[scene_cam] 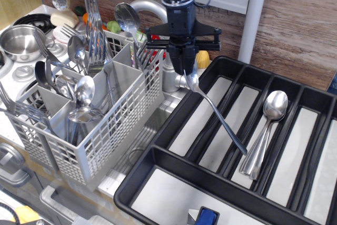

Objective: Put big spoon from basket to tray

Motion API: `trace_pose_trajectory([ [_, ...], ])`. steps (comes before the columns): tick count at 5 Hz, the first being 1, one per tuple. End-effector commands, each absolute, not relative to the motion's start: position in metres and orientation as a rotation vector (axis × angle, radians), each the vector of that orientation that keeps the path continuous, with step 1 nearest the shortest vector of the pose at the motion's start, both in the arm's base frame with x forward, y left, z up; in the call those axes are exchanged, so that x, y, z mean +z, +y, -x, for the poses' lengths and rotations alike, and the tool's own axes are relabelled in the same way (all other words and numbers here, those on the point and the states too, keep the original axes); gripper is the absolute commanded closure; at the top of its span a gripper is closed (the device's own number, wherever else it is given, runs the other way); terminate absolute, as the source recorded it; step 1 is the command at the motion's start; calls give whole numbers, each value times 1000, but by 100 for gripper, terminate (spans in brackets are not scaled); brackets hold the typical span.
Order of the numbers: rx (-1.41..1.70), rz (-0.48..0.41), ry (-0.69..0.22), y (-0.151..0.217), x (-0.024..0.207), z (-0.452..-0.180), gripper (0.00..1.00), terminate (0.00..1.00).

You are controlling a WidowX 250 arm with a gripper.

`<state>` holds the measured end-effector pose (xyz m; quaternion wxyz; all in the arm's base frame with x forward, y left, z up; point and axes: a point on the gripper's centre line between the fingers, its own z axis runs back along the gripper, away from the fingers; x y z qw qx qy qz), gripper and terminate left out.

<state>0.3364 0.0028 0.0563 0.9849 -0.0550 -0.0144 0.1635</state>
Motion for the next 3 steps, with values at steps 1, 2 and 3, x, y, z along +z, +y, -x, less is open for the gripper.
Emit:
trace_pose_trajectory([
  [1, 353, 42, -74, -3, 71, -341, 100, 0],
  [2, 287, -98, -197, -2, 50, -330, 100, 0],
  [3, 285, -161, -264, -11, 46, -329, 100, 100],
])
